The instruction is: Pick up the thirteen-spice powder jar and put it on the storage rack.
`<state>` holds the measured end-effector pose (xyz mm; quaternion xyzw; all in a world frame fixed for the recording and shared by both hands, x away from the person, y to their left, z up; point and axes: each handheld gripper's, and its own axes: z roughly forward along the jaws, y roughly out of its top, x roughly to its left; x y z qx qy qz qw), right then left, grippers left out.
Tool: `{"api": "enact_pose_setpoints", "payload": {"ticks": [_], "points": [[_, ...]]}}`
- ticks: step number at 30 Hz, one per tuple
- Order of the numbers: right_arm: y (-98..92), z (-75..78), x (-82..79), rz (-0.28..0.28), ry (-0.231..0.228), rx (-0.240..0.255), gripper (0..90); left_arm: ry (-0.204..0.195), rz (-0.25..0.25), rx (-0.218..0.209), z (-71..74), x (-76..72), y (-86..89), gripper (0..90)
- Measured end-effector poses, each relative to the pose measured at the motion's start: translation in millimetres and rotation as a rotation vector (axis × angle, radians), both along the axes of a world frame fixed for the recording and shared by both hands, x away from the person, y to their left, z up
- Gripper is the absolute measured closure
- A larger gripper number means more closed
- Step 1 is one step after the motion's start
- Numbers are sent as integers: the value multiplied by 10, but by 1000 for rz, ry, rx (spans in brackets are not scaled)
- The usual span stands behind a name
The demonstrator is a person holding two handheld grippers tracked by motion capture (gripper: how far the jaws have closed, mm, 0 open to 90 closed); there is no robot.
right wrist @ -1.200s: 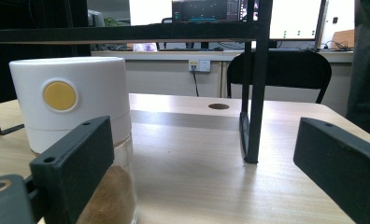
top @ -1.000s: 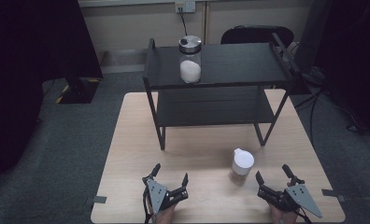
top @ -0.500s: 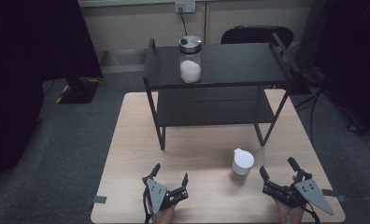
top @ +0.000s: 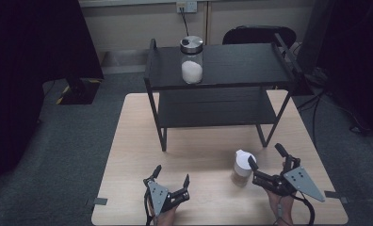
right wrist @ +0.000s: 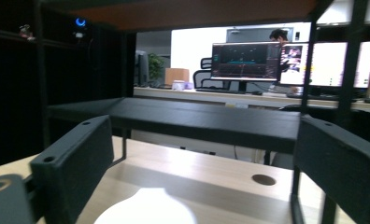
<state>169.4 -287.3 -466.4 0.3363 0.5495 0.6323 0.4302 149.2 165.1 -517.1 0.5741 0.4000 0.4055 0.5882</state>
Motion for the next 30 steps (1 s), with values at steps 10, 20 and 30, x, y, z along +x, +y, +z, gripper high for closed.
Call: {"api": "enact_pose_setpoints", "payload": {"ticks": [10,20,30], "points": [[116,-267,35,46,45,-20,108,0,0,0,-1,0,0,1],[70,-303,73,87,123,-46,199,-1,0,0,-1,0,0,1],[-37,-325,117,127,125,-64,254,-1,-1,0,-1,0,2,1]]}}
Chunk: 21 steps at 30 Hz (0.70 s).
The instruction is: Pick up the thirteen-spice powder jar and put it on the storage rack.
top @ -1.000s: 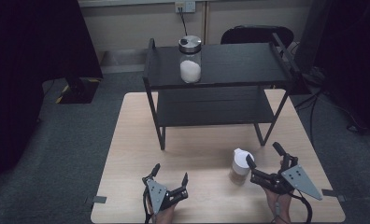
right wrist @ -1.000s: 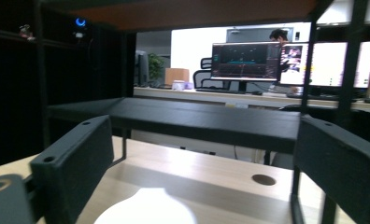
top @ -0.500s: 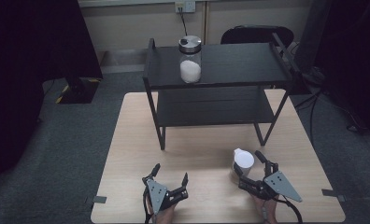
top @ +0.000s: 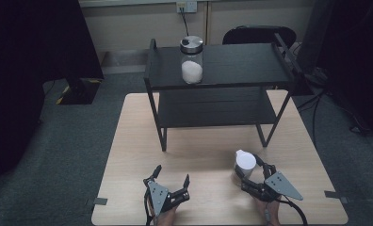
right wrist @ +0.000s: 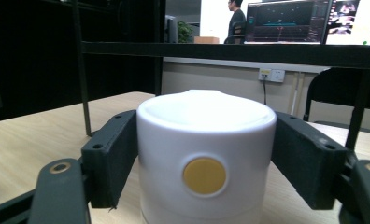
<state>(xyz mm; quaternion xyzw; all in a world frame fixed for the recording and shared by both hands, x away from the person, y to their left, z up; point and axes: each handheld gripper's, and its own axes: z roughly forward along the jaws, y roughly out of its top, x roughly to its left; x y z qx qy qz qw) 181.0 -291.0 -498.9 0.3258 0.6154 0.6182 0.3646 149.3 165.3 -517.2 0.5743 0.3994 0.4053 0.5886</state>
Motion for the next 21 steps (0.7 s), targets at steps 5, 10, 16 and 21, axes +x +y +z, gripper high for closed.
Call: {"api": "enact_pose_setpoints", "payload": {"ticks": [5,10,16,21], "points": [[-44,-24,39,18,18,2,273,0,0,0,0,0,0,1],[-63,-32,54,28,19,12,293,0,0,-1,-1,0,0,1],[-51,-29,70,29,20,12,297,0,0,0,0,0,0,1],[-44,-21,65,26,23,12,300,0,0,0,0,0,0,2]]}}
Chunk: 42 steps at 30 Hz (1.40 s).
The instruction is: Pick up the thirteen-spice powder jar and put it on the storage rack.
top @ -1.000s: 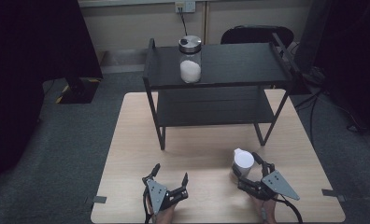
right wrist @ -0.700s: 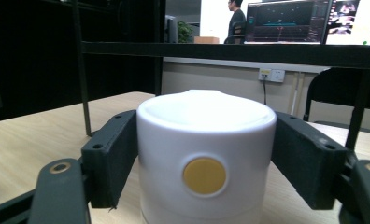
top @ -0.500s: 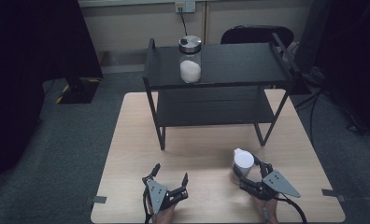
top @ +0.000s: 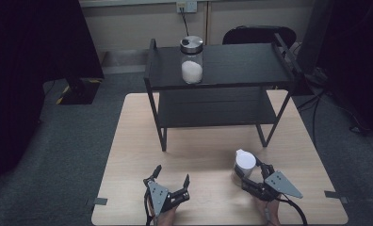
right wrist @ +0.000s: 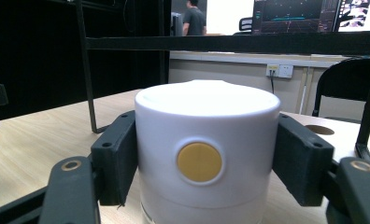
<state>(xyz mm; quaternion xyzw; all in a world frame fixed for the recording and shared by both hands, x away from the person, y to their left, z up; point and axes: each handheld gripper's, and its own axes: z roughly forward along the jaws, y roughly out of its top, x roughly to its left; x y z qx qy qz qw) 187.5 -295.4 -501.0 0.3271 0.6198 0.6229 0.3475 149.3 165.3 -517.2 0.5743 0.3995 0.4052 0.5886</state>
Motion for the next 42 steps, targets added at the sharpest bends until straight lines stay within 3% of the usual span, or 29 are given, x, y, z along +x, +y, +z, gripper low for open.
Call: {"api": "enact_pose_setpoints", "payload": {"ticks": [25,42], "points": [[25,68,-37,-13,6,6,303,0,-1,0,0,1,1,2],[3,302,-26,9,-2,1,304,0,-2,0,0,1,2,0]]}}
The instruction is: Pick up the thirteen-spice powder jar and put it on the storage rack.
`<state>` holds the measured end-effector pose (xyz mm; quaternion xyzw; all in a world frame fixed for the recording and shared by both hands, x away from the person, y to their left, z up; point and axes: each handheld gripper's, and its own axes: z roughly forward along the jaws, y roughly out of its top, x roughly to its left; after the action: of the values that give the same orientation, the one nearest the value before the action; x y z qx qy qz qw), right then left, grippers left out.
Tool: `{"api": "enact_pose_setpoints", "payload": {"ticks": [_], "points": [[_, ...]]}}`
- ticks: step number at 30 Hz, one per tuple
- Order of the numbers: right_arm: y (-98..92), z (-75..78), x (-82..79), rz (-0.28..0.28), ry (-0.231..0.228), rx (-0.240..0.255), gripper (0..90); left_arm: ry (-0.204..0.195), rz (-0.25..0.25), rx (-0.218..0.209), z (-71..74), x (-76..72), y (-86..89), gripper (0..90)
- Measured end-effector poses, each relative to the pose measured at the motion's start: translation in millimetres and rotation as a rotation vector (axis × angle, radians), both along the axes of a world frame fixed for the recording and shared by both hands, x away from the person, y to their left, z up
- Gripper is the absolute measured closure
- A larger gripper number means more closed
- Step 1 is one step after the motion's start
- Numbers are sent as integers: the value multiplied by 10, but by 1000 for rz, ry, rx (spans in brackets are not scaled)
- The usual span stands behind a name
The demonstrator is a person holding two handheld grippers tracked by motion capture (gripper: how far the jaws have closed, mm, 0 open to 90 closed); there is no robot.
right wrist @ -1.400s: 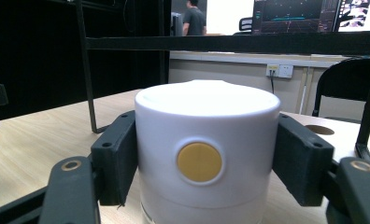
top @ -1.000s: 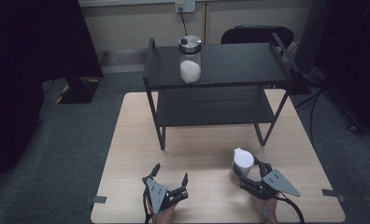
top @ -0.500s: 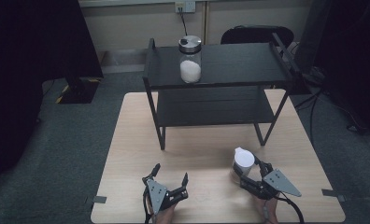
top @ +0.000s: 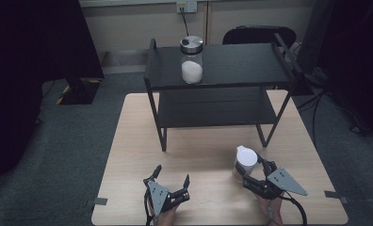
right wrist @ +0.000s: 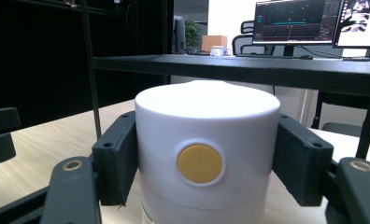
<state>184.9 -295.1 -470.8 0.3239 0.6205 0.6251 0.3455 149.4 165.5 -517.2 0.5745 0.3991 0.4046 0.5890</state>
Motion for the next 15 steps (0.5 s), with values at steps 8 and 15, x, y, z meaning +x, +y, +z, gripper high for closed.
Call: {"api": "enact_pose_setpoints", "payload": {"ticks": [8,15], "points": [[-51,118,21,5,-1,-6,304,0,0,0,1,0,0,0],[-92,255,46,22,11,4,304,0,0,0,0,0,0,1]]}}
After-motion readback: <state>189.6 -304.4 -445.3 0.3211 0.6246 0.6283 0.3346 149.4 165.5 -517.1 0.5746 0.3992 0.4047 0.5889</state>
